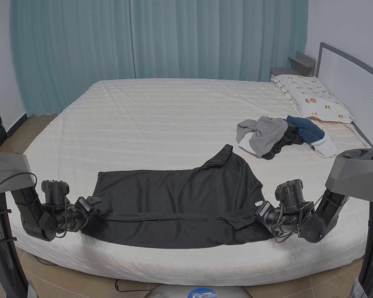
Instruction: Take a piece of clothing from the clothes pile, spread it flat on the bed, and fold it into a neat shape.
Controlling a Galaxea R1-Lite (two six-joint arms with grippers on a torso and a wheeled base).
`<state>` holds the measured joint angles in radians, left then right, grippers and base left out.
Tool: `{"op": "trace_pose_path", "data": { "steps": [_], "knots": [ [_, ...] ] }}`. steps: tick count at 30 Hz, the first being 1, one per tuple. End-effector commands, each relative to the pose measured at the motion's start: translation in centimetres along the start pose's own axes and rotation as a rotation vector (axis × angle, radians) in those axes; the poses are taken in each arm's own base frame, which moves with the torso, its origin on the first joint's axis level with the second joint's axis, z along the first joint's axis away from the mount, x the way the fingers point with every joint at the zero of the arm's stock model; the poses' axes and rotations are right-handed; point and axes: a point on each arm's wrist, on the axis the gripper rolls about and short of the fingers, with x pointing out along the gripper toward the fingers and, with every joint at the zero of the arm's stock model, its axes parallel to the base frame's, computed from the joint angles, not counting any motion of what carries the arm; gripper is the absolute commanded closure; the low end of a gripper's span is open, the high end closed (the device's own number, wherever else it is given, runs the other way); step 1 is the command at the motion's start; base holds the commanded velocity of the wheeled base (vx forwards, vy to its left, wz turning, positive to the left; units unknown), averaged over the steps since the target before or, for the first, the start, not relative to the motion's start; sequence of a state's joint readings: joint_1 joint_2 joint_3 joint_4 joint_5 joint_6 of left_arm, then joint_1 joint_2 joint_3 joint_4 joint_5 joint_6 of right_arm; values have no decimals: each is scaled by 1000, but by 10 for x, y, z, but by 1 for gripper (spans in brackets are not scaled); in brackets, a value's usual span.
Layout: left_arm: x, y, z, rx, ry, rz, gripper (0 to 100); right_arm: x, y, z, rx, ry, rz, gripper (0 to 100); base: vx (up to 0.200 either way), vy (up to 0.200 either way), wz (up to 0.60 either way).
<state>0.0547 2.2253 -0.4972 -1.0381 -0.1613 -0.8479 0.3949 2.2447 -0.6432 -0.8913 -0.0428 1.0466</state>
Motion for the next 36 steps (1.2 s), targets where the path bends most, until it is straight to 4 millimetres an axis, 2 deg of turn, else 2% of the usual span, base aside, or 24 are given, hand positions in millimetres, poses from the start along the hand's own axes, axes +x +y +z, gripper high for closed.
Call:
{"op": "trace_pose_path", "data": {
  "steps": [1,8,14,24,30,31,36],
  "knots": [
    [0,0,0,-1,0,1,0,-18,12,5,6,-19,47,100,0,0,0],
    [0,0,0,-1,0,1,0,-41,20,8,14,-3,39,100,0,0,0],
    [0,0,0,-1,0,1,0,-52,23,8,9,15,18,100,0,0,0],
    [0,1,0,-1,1,2,0,-51,20,-9,-16,79,-38,100,0,0,0],
    [1,1,0,-1,2,1,0,-51,10,-18,-32,108,-74,100,0,0,0],
    [1,1,0,-1,2,3,0,-51,6,-21,-36,119,-89,0,0,0,0],
    [2,1,0,-1,2,3,0,-54,0,-26,-64,142,-106,0,0,0,0]
  ]
}}
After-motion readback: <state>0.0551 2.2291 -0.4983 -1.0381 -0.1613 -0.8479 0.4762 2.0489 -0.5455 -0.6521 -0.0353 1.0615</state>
